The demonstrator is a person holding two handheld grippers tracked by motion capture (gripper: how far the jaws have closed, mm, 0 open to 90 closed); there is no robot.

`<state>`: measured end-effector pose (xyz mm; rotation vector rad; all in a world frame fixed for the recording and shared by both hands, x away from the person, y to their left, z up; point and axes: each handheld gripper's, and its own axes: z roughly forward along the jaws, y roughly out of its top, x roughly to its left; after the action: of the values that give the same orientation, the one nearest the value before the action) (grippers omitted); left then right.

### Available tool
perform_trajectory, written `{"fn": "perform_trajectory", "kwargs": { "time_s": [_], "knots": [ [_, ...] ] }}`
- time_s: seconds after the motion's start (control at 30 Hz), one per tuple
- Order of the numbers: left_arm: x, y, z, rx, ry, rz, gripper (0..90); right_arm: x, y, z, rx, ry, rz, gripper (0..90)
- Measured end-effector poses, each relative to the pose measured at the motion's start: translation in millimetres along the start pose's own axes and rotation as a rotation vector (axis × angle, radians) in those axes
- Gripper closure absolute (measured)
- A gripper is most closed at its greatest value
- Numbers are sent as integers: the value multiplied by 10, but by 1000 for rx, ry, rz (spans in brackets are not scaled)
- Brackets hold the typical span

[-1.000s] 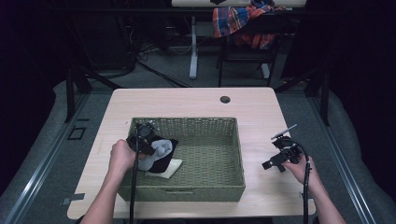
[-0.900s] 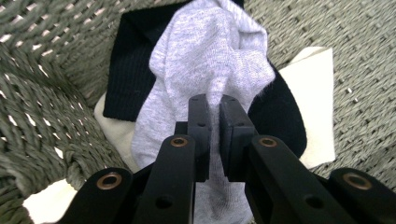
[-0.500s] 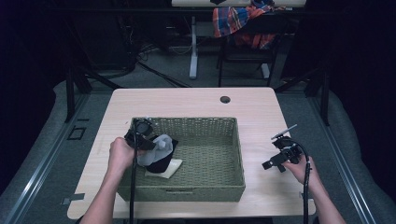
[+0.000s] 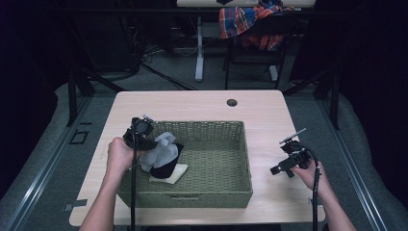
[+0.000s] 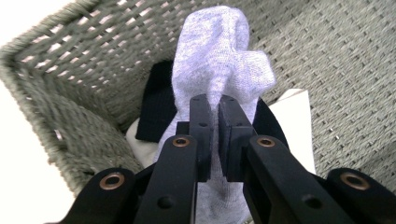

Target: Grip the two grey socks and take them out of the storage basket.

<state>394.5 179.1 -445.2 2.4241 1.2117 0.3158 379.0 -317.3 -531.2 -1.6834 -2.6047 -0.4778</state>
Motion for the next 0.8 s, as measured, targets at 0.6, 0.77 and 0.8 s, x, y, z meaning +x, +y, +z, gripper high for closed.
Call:
{"fn": "perform_trajectory", "kwargs": {
  "time_s": [0.6, 0.77, 0.8],
  "knots": [
    [28, 25, -219, -53, 40, -9, 858, -4, -3, -2, 3, 3, -1, 95],
    [74, 8, -333, -87, 52, -29, 858, -7, -4, -1, 3, 2, -2, 95],
    [80, 5, -347, -92, 54, -32, 858, -7, -4, 0, 3, 2, -1, 95]
  ]
}}
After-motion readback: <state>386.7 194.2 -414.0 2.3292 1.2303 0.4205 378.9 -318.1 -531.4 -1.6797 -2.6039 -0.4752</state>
